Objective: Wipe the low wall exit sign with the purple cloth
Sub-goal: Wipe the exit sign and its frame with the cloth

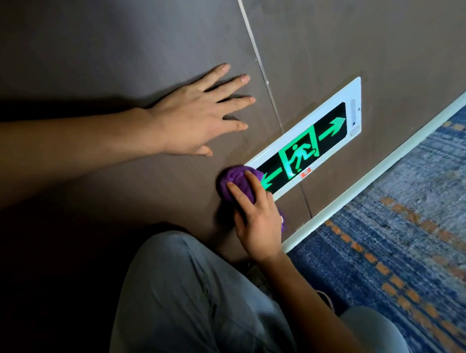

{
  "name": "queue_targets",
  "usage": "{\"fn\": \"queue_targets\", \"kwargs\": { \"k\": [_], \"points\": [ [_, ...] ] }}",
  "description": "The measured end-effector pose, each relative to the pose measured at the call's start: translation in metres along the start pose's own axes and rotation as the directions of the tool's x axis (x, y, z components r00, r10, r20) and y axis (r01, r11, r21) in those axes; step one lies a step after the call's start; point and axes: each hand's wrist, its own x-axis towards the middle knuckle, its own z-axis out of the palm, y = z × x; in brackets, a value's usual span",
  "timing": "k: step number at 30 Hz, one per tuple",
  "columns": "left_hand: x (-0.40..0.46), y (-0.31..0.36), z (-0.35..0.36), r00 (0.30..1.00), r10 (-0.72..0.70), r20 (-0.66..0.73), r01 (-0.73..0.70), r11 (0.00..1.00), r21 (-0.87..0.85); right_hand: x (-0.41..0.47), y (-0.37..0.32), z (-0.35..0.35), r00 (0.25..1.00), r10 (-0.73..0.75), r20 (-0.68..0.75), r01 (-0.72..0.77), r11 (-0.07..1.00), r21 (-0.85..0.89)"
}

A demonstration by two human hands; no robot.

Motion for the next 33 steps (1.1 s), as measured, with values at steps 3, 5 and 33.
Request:
{"fn": "queue_targets", "kwargs": {
  "k": [3,5,33],
  "points": [
    [0.001,-0.002,0.000,1.000,0.004,0.000,-0.003,1.000,0.004,-0.028,0.018,0.018,0.997,0.073,0.007,-0.073,0.997,-0.028],
    [0.003,0.000,0.000,1.000,0.001,-0.002,-0.001,1.000,-0.004,-0.049,0.032,0.025,0.987,0.132,0.091,-0.125,0.989,-0.080],
    [0.036,0.022,0.003,0.999,-0.003,0.054,0.007,0.998,-0.059,-0.059,0.024,0.049,0.783,0.606,0.142,-0.616,0.721,0.319]
  ]
}}
